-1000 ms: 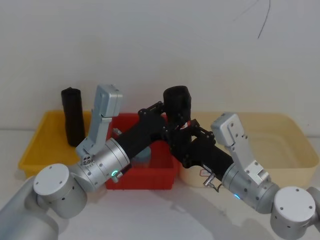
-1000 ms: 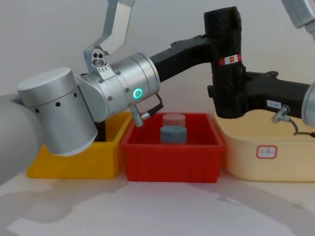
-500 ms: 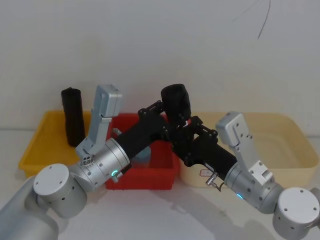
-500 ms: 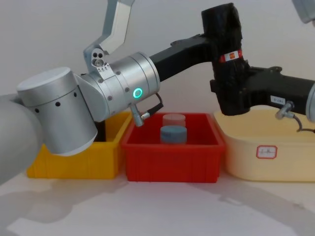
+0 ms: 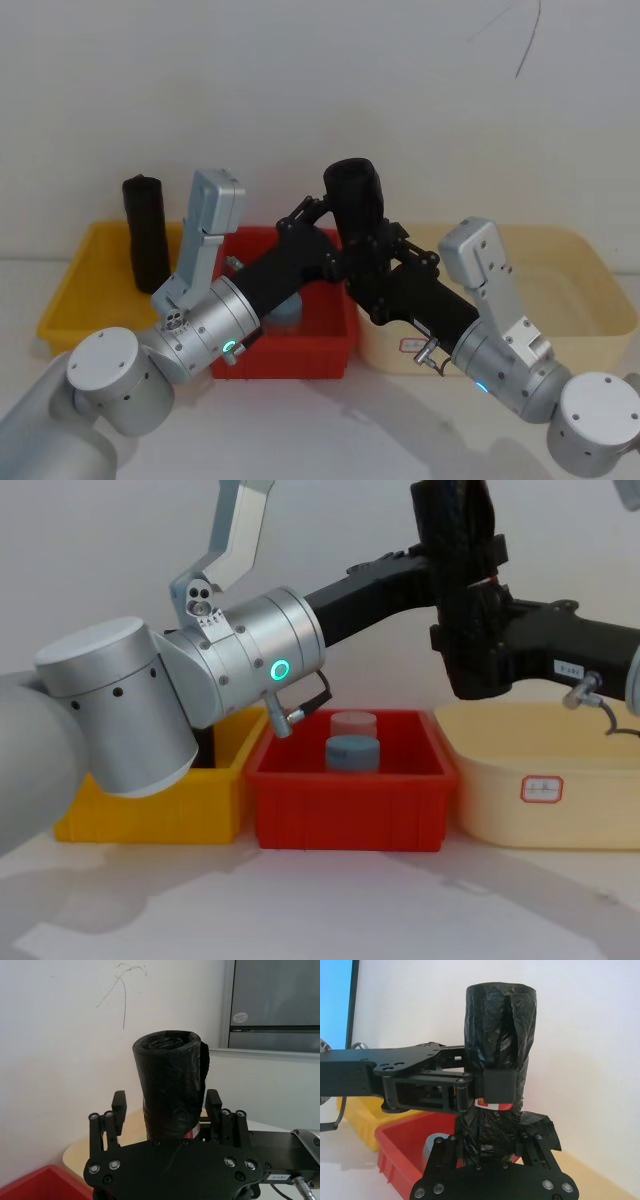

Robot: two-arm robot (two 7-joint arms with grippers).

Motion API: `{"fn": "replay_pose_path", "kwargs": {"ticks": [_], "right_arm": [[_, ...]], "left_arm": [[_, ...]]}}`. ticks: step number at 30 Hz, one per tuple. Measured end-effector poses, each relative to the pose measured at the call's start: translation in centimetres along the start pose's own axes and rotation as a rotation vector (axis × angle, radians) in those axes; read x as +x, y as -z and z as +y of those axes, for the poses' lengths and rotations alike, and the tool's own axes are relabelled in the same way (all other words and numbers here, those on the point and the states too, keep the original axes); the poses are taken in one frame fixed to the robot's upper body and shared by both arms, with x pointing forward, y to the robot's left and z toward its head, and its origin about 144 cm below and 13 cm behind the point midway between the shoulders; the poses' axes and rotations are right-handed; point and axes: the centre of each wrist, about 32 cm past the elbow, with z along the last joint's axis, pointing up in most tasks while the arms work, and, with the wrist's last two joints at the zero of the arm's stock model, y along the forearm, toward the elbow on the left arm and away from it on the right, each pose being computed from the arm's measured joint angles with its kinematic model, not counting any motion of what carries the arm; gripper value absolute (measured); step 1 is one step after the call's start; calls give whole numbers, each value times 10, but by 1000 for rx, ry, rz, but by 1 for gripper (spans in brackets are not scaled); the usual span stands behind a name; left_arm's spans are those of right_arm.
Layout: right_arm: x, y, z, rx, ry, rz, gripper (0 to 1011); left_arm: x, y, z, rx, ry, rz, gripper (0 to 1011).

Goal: Pick up the garbage bag with the one hand and transfer it to the other hand.

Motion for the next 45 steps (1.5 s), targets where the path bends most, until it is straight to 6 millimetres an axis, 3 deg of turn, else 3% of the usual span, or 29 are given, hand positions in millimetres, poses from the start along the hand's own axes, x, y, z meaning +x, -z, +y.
{"fn": "replay_pose_path", "kwargs": {"ticks": [4,30,36,45], "right_arm": [[0,0,0,4,0,0,517],[4,-4,0,14,3,-9,517],[14,-4,-3,3,34,-23,517],[46,2,-9,-35,108,-44,517]], "left_arm": [[0,0,0,0,0,0,1002],[0,0,0,0,0,0,1000],[0,0,0,0,0,0,1000],[0,0,0,0,0,0,1000]]}}
